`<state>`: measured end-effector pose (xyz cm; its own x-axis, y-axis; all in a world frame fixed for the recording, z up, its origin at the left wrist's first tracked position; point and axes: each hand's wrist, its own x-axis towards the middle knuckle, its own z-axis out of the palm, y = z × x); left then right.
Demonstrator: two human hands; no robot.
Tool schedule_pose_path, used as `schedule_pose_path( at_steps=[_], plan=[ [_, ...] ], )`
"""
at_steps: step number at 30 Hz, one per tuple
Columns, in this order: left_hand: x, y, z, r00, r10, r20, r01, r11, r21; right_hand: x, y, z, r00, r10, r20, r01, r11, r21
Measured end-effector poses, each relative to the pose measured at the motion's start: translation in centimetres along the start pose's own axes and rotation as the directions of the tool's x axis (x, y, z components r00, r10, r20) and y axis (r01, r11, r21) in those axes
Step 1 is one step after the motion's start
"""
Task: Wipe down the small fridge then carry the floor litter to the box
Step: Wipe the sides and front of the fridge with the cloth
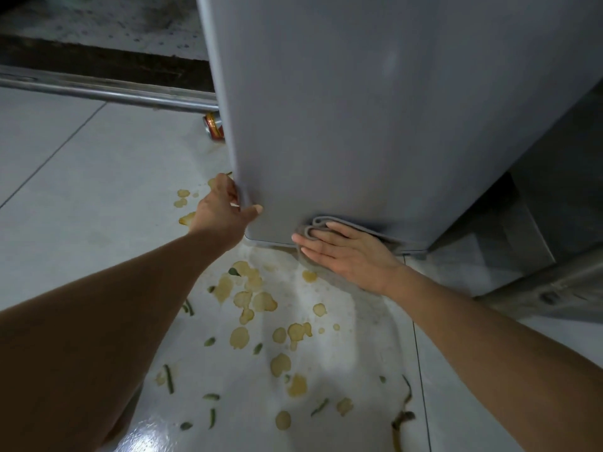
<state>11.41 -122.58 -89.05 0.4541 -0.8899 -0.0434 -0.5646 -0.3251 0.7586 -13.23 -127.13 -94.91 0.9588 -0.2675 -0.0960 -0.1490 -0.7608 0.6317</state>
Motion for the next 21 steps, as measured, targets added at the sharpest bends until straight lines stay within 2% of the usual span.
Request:
schedule_pose_path(
  at_steps=[7,9,11,15,17,18,21],
  plan=[
    [0.1,-0.2,0.3,1.000,-0.005,0.017,0.005,1.000,-0.025,-9.1,2.2,1.7,0.962,0.159,0.223,-0.140,0.985,-0.101],
    [0.1,-0.2,0.2,1.000,0.002,0.012,-0.002,1.000,-0.026,-9.7,1.9,1.4,0.956,0.234,0.179,-0.223,0.972,-0.078],
    [0.1,-0.1,0.1,1.000,0.008,0.004,-0.007,1.000,-0.012,-9.7,1.5,1.5,0.936,0.341,0.087,-0.344,0.939,0.025],
    [-0.1,0.0,0.1,1.000,0.000,-0.003,0.000,1.000,0.005,-9.6,1.1,1.0,0.817,0.577,0.006,-0.567,0.801,0.190],
    [-0.2,0.1,0.2,1.000,-0.005,-0.003,0.005,1.000,0.012,-9.6,0.4,0.5,0.682,0.731,0.000,-0.694,0.648,0.314],
    [-0.3,0.1,0.2,1.000,-0.004,-0.004,0.004,1.000,0.012,-9.5,-0.2,0.0,0.577,0.817,0.015,-0.758,0.528,0.383],
    [-0.3,0.0,0.2,1.000,0.004,-0.006,-0.004,1.000,0.010,-9.3,-1.6,-1.3,0.176,0.979,0.102,-0.833,0.093,0.545]
  ],
)
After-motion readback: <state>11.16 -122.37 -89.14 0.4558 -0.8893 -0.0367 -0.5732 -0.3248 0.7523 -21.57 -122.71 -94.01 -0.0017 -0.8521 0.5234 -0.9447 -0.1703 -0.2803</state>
